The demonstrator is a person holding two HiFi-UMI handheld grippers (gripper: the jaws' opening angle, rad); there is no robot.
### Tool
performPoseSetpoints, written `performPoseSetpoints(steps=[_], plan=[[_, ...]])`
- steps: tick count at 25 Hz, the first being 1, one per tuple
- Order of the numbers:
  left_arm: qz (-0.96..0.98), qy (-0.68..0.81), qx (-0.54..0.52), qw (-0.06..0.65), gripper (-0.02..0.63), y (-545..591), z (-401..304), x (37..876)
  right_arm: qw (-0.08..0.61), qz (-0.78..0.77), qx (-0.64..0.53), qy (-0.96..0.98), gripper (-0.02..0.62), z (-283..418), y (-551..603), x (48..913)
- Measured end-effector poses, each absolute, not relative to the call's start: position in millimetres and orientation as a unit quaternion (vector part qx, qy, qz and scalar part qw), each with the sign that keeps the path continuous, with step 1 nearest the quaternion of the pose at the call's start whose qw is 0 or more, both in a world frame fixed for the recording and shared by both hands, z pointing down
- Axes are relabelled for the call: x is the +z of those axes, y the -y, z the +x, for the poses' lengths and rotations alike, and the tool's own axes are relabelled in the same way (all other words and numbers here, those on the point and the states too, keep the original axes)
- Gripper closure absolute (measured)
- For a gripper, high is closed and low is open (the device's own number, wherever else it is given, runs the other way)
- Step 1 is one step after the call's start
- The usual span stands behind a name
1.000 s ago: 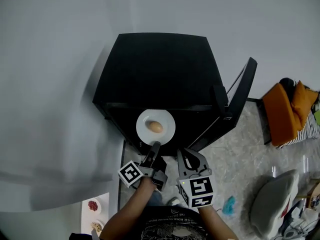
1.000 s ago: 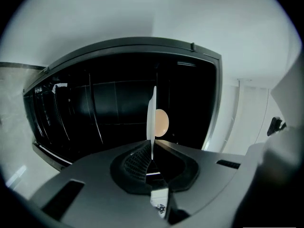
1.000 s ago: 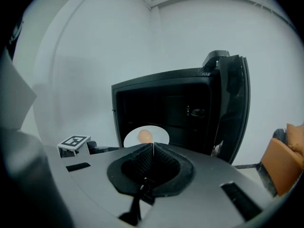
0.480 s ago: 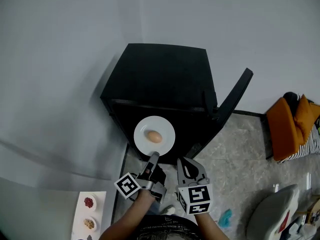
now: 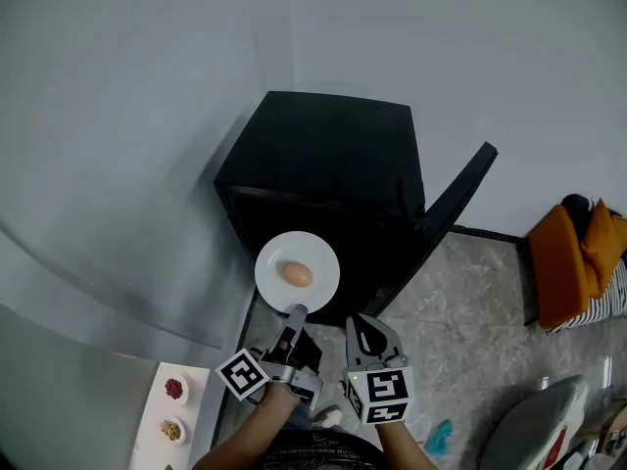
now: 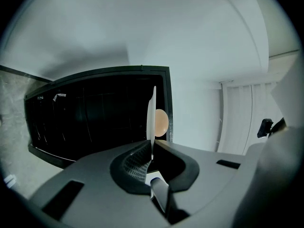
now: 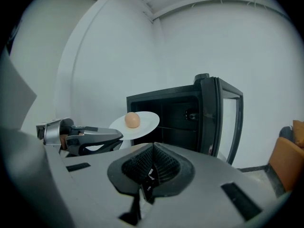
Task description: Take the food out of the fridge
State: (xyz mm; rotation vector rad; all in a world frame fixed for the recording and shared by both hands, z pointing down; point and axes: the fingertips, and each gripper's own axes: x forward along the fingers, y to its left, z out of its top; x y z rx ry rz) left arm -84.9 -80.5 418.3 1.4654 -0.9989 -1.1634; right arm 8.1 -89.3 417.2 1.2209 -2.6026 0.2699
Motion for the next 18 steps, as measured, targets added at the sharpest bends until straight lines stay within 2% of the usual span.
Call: performPoseSetpoints(steps=[18], plan=[[0.605, 0.404, -0.482, 0.488, 0.584, 69, -74, 415, 0.121, 0.419, 0.085, 0.896, 0.574, 13, 80, 415]])
